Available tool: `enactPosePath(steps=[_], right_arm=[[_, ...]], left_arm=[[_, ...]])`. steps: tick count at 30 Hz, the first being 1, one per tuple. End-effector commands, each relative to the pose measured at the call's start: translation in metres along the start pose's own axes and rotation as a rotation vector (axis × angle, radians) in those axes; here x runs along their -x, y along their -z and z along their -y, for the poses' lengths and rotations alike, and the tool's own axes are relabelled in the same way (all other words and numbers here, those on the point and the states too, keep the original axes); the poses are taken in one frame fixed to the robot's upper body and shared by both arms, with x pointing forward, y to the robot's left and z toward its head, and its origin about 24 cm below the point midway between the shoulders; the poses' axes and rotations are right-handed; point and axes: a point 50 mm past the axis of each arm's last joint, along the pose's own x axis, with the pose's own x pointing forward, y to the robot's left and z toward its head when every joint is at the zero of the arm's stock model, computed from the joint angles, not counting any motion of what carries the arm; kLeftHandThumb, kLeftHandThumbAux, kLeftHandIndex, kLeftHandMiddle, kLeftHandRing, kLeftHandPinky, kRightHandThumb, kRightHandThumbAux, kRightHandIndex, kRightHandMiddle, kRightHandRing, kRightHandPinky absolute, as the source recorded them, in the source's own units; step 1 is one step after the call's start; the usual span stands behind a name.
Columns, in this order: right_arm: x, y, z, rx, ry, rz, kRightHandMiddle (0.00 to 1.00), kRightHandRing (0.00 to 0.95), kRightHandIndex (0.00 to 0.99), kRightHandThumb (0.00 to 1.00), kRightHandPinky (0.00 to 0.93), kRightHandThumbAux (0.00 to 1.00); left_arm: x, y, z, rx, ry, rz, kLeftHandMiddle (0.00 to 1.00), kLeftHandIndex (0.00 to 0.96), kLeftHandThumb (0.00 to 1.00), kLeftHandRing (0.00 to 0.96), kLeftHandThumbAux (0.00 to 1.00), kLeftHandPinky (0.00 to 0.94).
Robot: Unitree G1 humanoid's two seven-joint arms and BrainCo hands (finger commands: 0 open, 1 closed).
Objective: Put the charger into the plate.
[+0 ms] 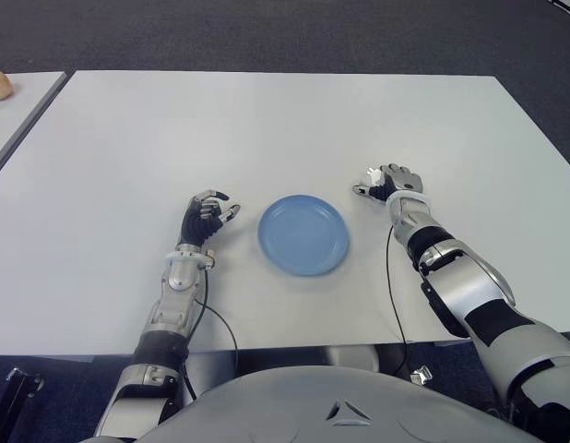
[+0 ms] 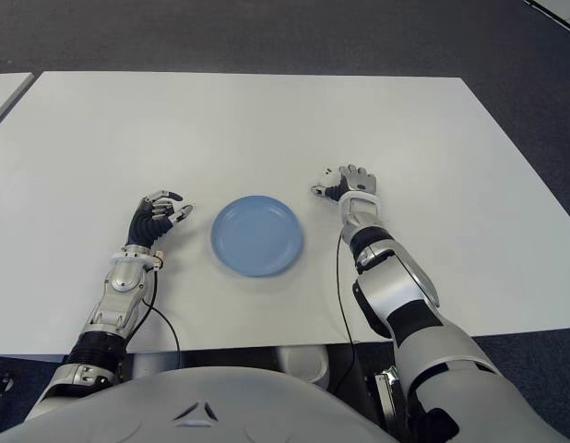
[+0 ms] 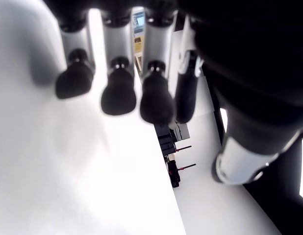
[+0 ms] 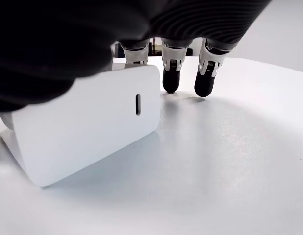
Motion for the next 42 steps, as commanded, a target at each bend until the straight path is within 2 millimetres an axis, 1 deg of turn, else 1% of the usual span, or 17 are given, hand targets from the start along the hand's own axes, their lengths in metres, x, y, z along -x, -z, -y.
enactPosePath(steps=[1,11,16,25,26,28,30,32,33,34,35,36,37,39,40,41,42], right_arm=[[0.025,0.027,-0.072,0.085,-0.232,-0.096,0.0,0.0,0.0,0.704,0.0,0.327],[0.028,0.032,-0.079,0.147,-0.243,-0.101,0.0,0.0,0.0,0.706,0.0,0.372],[0.029,0.034,-0.08,0.166,-0.256,-0.11,0.0,0.0,0.0,0.715,0.0,0.412],[0.029,0.033,-0.08,0.125,-0.246,-0.116,0.0,0.0,0.008,0.705,0.0,0.453],[0.028,0.033,-0.077,0.109,-0.23,-0.12,0.0,0.0,0.009,0.704,0.0,0.454],[0.027,0.033,-0.074,0.076,-0.202,-0.129,0.056,0.053,0.06,0.699,0.101,0.475],[0.028,0.036,-0.076,0.04,-0.193,-0.135,0.084,0.079,0.082,0.699,0.145,0.484],[0.03,0.041,-0.082,-0.031,-0.191,-0.144,0.151,0.143,0.176,0.702,0.22,0.512],[0.029,0.036,-0.08,-0.08,-0.17,-0.151,0.193,0.185,0.24,0.704,0.264,0.528],[0.028,0.031,-0.077,-0.109,-0.154,-0.154,0.268,0.263,0.307,0.709,0.332,0.593],[0.026,0.018,-0.071,-0.138,-0.123,-0.161,0.295,0.291,0.331,0.711,0.356,0.616],[0.025,0.01,-0.066,-0.156,-0.102,-0.166,0.348,0.341,0.366,0.714,0.402,0.649],[0.025,0.014,-0.066,-0.199,-0.091,-0.186,0.381,0.373,0.389,0.716,0.432,0.671],[0.025,0.021,-0.067,-0.259,-0.075,-0.216,0.433,0.475,0.404,0.777,0.52,0.675],[0.025,0.022,-0.066,-0.278,-0.069,-0.226,0.462,0.528,0.404,0.799,0.569,0.677],[0.026,0.023,-0.068,-0.304,-0.064,-0.234,0.472,0.547,0.405,0.807,0.587,0.677],[0.026,0.024,-0.069,-0.323,-0.06,-0.241,0.5,0.597,0.402,0.818,0.639,0.679]], left_arm=[[0.002,0.002,0.0,0.002,-0.013,-0.013,0.787,0.439,0.707,0.777,0.715,0.779],[0.002,0.002,-0.001,0.003,-0.02,-0.015,0.792,0.439,0.707,0.783,0.715,0.795],[0.002,0.002,-0.001,-0.004,-0.028,-0.015,0.797,0.439,0.707,0.789,0.715,0.801],[0.002,0.0,-0.002,-0.007,-0.035,-0.013,0.792,0.439,0.708,0.786,0.715,0.792],[0.003,0.0,-0.002,-0.009,-0.036,-0.012,0.791,0.439,0.708,0.786,0.715,0.791],[0.003,0.0,-0.002,-0.013,-0.037,-0.011,0.789,0.439,0.708,0.785,0.715,0.796],[0.003,-0.001,-0.003,-0.014,-0.038,-0.011,0.789,0.439,0.708,0.785,0.715,0.798],[0.004,-0.001,-0.004,-0.015,-0.039,-0.012,0.789,0.439,0.708,0.784,0.715,0.797],[0.004,-0.001,-0.004,-0.015,-0.039,-0.012,0.788,0.439,0.708,0.784,0.715,0.795],[0.004,-0.001,-0.004,-0.015,-0.039,-0.012,0.789,0.439,0.708,0.784,0.715,0.795],[0.004,-0.001,-0.004,-0.015,-0.039,-0.012,0.789,0.439,0.708,0.784,0.715,0.795],[0.004,-0.001,-0.004,-0.015,-0.039,-0.012,0.789,0.439,0.708,0.785,0.715,0.803],[0.004,-0.001,-0.004,-0.015,-0.039,-0.013,0.79,0.439,0.708,0.786,0.715,0.807],[0.003,-0.001,-0.004,-0.016,-0.039,-0.014,0.793,0.439,0.708,0.791,0.715,0.811],[0.003,-0.001,-0.004,-0.017,-0.04,-0.014,0.796,0.439,0.708,0.793,0.715,0.811],[0.003,-0.001,-0.004,-0.019,-0.04,-0.013,0.796,0.439,0.708,0.794,0.715,0.811],[0.003,-0.001,-0.004,-0.021,-0.041,-0.011,0.798,0.439,0.708,0.795,0.715,0.811]])
